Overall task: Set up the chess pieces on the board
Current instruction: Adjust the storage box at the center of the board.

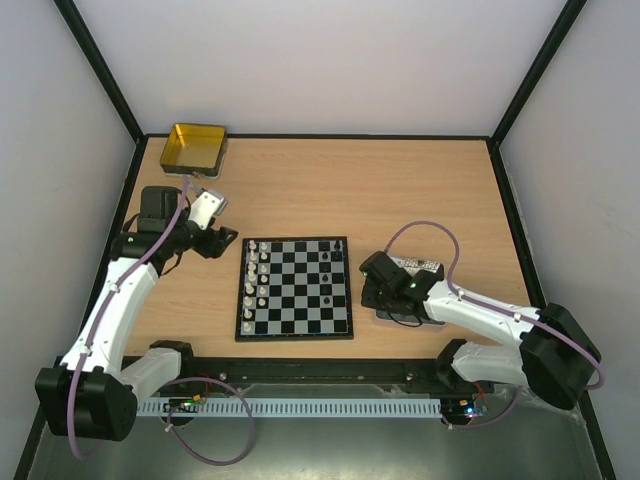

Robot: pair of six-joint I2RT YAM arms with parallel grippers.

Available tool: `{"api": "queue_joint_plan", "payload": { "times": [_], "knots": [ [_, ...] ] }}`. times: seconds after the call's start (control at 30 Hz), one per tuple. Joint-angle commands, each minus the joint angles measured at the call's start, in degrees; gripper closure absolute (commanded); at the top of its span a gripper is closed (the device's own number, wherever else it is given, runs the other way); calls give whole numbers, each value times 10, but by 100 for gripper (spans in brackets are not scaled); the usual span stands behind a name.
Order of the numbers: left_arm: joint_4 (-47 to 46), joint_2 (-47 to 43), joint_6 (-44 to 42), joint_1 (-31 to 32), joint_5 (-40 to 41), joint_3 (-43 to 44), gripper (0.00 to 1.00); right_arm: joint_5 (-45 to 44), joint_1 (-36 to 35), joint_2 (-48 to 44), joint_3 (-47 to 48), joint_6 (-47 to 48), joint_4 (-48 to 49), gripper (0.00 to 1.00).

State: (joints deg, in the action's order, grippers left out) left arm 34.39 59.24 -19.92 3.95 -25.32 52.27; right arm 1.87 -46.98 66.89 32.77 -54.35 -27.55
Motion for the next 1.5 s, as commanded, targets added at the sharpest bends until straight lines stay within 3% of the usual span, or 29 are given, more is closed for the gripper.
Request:
{"api": "queue_joint_plan", "payload": {
  "times": [0.0,0.53,0.6,0.73,0.8,1.07,1.23,1.37,1.47],
  "knots": [
    [3,-7,-1,2,-14,-8,30,5,-21,12,-1,-18,24,61],
    [12,14,-5,2,3,4,30,-18,-97,40,20,-48,14,69],
    [13,15,-5,2,6,4,30,-26,-98,42,26,-45,4,63],
    [20,10,-9,2,8,7,30,-69,-99,25,62,-37,-43,18],
    [28,4,-17,1,1,13,30,-93,-98,14,93,-32,-78,10],
    [47,3,-20,2,2,31,28,-152,-98,-8,244,5,-206,15],
    [49,19,-10,1,-14,36,27,-179,-92,-2,281,19,-241,22],
    [48,34,-4,0,-47,42,27,-181,-74,6,275,34,-243,11],
    [40,26,-5,-3,-50,29,27,-166,-48,4,262,51,-228,10]
  ]
}}
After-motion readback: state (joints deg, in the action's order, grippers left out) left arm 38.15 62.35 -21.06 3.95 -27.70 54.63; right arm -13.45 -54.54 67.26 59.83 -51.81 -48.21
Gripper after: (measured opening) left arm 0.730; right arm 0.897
